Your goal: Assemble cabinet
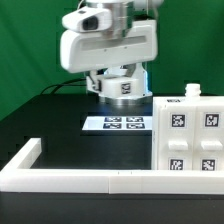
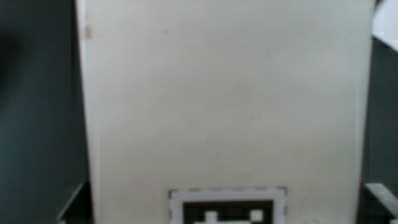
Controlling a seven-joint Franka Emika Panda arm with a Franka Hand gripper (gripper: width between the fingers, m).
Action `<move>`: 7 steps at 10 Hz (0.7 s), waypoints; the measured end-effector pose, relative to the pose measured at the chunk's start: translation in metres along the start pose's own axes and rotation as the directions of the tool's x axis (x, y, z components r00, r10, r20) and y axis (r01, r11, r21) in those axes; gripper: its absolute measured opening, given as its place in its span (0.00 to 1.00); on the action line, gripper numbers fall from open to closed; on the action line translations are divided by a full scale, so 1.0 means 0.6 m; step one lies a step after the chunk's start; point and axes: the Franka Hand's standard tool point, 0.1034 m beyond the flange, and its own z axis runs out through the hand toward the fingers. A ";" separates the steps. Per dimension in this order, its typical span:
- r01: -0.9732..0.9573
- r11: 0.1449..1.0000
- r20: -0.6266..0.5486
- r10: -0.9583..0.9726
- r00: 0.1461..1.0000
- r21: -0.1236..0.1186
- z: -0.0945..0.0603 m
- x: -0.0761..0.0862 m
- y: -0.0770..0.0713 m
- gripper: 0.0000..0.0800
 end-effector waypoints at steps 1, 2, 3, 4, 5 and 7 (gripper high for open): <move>-0.020 1.000 -0.001 0.020 1.000 -0.005 -0.011 0.029 -0.015 0.69; -0.013 1.000 -0.005 0.013 1.000 -0.009 -0.017 0.043 -0.018 0.69; -0.017 1.000 -0.001 0.017 1.000 -0.006 -0.013 0.038 -0.017 0.69; -0.017 1.000 0.001 0.017 1.000 -0.006 -0.012 0.037 -0.017 0.69; -0.017 1.000 0.001 0.017 1.000 -0.006 -0.012 0.037 -0.017 0.69; -0.025 1.000 0.013 0.025 1.000 0.001 -0.015 0.039 -0.022 0.69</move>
Offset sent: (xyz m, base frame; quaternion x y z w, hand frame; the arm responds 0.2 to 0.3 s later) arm 0.0000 0.0000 0.0000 0.0000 0.0000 0.0000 1.0000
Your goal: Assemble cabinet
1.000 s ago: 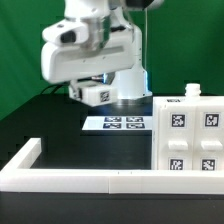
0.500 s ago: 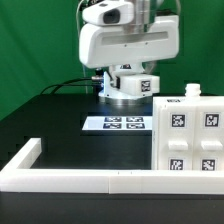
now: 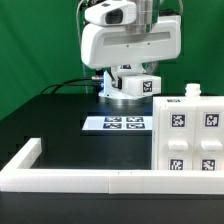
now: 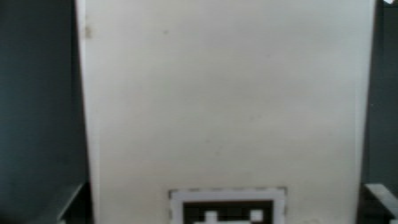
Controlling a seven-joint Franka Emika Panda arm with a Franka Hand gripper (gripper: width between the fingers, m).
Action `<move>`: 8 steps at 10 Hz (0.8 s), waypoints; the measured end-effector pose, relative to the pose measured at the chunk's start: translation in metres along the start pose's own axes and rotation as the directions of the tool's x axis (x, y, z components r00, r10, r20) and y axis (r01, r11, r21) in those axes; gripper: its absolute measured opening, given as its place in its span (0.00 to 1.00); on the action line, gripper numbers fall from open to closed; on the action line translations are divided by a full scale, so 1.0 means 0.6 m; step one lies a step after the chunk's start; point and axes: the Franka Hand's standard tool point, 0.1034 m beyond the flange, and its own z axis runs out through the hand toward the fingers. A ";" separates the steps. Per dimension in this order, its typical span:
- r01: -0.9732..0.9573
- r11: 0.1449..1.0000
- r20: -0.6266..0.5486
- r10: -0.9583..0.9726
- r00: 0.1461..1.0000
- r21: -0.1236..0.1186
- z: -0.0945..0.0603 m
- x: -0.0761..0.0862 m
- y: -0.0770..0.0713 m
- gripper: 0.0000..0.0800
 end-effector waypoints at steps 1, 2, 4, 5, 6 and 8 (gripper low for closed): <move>0.008 1.000 0.016 -0.008 1.000 0.008 -0.025 0.020 -0.010 0.69; 0.018 1.000 0.000 -0.018 1.000 0.003 -0.048 0.049 -0.013 0.69; 0.009 1.000 -0.005 -0.009 1.000 0.000 -0.081 0.092 -0.022 0.69; 0.004 1.000 -0.015 -0.004 1.000 -0.005 -0.094 0.114 -0.026 0.69; -0.003 1.000 -0.031 0.003 1.000 -0.012 -0.104 0.140 -0.033 0.69; 0.003 1.000 -0.052 -0.004 0.999 -0.021 -0.111 0.191 -0.035 0.69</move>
Offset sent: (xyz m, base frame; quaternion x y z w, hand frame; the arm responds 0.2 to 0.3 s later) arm 0.0490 0.0380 0.0343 0.0225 -0.0016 0.0353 0.9991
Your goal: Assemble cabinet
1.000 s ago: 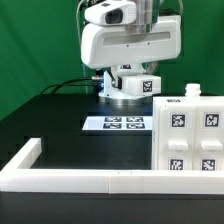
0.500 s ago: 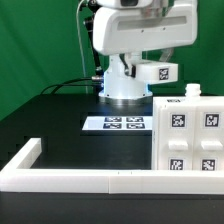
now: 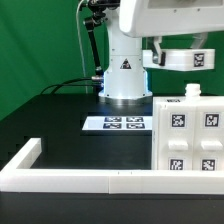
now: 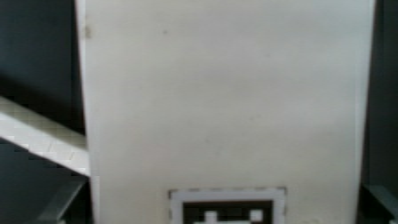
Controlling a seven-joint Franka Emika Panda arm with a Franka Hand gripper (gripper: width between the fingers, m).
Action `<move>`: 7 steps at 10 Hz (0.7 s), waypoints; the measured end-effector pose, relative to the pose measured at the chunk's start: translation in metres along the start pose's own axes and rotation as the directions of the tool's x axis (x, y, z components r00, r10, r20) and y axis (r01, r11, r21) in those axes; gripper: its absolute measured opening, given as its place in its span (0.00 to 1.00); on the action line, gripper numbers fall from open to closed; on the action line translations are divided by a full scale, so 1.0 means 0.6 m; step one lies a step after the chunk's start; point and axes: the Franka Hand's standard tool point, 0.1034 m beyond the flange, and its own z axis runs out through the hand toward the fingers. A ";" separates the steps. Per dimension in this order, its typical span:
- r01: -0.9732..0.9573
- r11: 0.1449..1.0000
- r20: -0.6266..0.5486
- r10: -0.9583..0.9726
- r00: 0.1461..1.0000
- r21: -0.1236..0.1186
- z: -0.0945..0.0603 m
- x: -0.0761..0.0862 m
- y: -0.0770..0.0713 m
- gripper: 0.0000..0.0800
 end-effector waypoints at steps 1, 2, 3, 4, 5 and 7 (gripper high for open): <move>-0.001 1.000 0.001 0.001 1.000 -0.001 0.007 0.010 0.005 0.69; -0.001 1.000 0.003 0.001 1.000 0.000 0.008 0.008 0.005 0.69; -0.001 1.000 0.003 0.001 1.000 0.000 0.008 0.007 0.004 0.69; 0.003 1.000 0.003 -0.003 1.000 -0.003 0.009 0.007 0.005 0.69; 0.013 1.000 0.004 -0.013 1.000 -0.006 0.009 0.008 0.004 0.69; 0.015 1.000 0.006 -0.015 1.000 -0.007 0.005 0.035 0.015 0.69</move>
Offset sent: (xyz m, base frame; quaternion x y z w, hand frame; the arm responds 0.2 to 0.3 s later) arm 0.0000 0.0000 0.0000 0.0000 0.0000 0.0000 1.0000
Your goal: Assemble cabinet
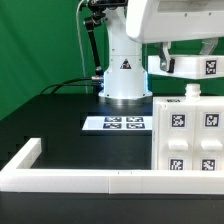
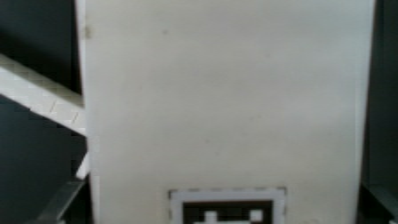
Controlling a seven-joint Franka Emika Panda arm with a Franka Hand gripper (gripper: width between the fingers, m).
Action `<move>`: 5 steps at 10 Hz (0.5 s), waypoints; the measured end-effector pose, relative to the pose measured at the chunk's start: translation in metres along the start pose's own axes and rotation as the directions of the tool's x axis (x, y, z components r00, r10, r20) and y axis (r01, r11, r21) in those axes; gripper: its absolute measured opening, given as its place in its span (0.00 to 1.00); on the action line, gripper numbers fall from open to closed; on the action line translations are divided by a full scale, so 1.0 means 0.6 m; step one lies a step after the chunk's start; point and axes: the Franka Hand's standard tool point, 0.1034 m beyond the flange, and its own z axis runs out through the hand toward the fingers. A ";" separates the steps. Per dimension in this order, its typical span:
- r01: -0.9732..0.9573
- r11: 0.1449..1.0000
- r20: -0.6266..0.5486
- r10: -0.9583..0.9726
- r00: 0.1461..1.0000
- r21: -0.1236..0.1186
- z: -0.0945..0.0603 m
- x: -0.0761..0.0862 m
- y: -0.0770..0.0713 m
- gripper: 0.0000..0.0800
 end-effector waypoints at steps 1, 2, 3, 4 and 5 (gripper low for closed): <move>0.000 1.000 0.003 0.000 1.000 0.000 0.000 0.012 0.004 0.69; 0.000 1.000 0.003 0.000 1.000 0.000 0.001 0.018 0.006 0.69; 0.000 1.000 0.004 0.000 1.000 0.000 0.004 0.022 0.007 0.69; -0.002 1.000 0.009 0.002 1.000 0.002 0.012 0.022 0.005 0.69; -0.005 1.000 0.013 0.005 1.000 0.003 0.020 0.023 0.001 0.69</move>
Offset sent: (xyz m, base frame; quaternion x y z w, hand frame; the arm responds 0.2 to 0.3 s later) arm 0.0131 0.0115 -0.0090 0.0123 0.0070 0.0171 0.9998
